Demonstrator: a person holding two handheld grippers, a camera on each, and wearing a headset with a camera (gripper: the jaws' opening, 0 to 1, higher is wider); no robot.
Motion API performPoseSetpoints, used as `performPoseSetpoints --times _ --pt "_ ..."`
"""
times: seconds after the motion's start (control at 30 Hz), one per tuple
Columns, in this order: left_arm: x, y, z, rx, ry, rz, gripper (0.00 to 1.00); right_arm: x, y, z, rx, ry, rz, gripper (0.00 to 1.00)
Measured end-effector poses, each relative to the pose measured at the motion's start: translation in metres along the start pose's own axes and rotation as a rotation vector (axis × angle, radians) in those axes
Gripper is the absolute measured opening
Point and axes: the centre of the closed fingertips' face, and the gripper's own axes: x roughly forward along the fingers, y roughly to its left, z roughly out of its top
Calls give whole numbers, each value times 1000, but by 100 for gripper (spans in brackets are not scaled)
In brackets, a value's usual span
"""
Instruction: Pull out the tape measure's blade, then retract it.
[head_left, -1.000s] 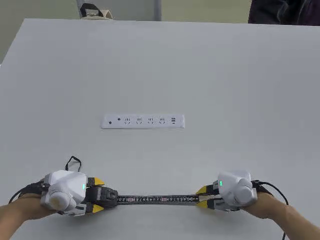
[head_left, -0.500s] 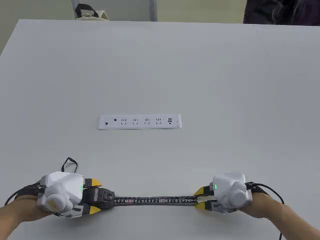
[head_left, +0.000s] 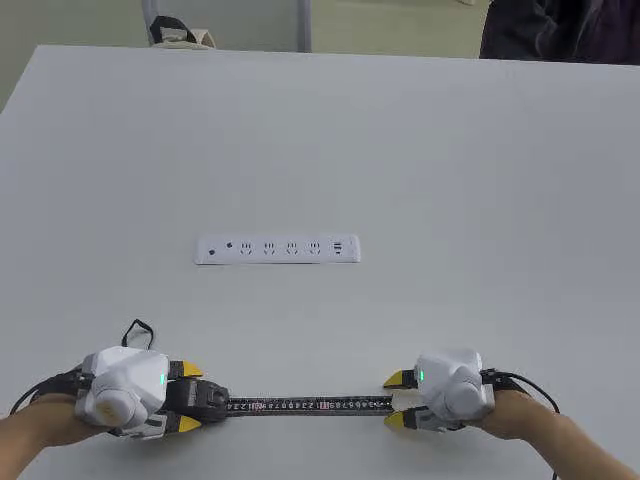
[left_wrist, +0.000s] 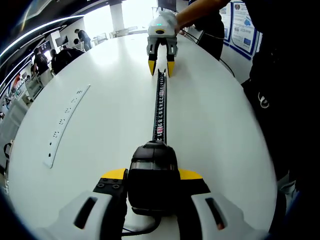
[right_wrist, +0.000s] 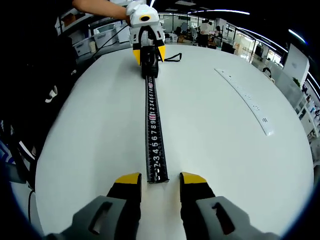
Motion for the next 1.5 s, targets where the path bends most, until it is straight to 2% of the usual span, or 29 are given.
performPoseSetpoints --times 0.37,0.57,0.93,1.03,1.1,1.17,1.4,1.5 --pt "-1 2 0 12 -2 22 36 -4 2 -6 49 10 -36 49" --pt "-9 5 5 -18 -24 44 40 -10 1 -7 114 -4 -83 59" --pt "-28 -5 1 -156 -56 108 54 -26 1 1 257 -70 -197 75" --pt "-34 -9 0 -191 -61 128 57 -31 3 6 337 -113 -222 77" --pt "-38 -11 -2 -228 -68 152 60 -35 3 5 341 -112 -251 81" --pt "-42 -12 -2 -275 -93 175 64 -39 8 7 354 -124 -256 85" --pt "-55 -25 -2 -336 -129 224 75 -48 24 13 383 -148 -295 92" --pt "-59 -31 -6 -352 -135 246 79 -54 32 18 396 -160 -316 93"
